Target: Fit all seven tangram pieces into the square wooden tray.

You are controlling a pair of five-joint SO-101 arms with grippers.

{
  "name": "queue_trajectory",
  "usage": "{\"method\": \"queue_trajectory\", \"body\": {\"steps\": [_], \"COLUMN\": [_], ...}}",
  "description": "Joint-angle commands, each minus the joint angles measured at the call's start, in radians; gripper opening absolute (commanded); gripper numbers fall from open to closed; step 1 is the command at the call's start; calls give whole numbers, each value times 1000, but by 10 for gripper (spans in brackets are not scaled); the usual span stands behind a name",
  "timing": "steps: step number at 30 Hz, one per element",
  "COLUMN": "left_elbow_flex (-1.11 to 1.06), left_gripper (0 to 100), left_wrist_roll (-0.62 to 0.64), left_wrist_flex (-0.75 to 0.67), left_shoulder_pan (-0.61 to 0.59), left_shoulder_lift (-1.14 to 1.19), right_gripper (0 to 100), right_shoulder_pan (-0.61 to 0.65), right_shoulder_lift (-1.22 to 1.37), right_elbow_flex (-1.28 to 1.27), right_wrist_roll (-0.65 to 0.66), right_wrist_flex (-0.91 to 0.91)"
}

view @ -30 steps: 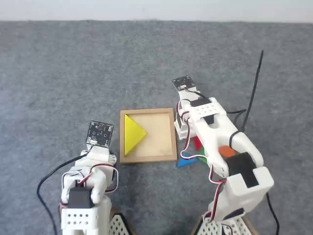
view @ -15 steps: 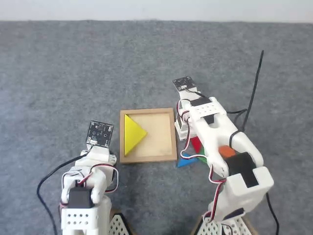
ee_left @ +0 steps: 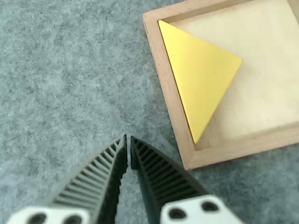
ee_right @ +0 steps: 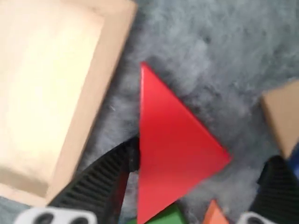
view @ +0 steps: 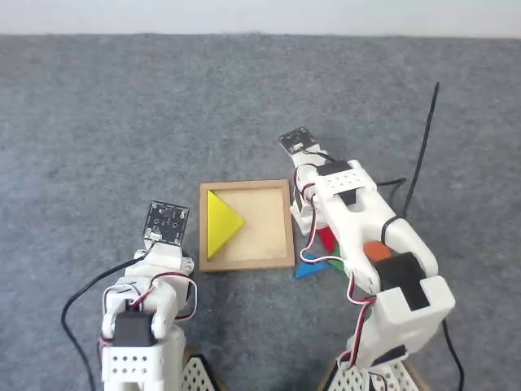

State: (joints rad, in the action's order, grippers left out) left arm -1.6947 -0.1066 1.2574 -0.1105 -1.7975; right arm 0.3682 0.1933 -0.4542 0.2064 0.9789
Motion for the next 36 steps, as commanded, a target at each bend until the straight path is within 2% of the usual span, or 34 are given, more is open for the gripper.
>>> {"method": "queue_trajectory", "body": {"steps": [1,7,12,16,22,32,36], "left_elbow_flex": [12,12,12,12,12,12,12], "left_gripper": [13,13,13,13,13,13,13], "left_wrist_roll": [8,8,8,8,8,8,8], "left_wrist_flex": [5,5,5,5,5,5,5], "left_shoulder_pan": [-3,-3,-3,-3,-3,-3,-3], "left_shoulder_lift": [-18,-18,-18,-18,-18,-18,-18], "right_gripper": [410,405,405,403,323,246,243], "right_shoulder_pan": [4,73,76,73,74,74,51], "right_shoulder_lift": [1,2,1,1,1,-5,-35], "right_elbow_flex": [46,38,-3,-6,-6,-11,-5], "right_wrist_roll": [80,83,78,-3,-43,-52,-135], "right_wrist_flex": [-13,-5,-7,-4,21,25,41]}}
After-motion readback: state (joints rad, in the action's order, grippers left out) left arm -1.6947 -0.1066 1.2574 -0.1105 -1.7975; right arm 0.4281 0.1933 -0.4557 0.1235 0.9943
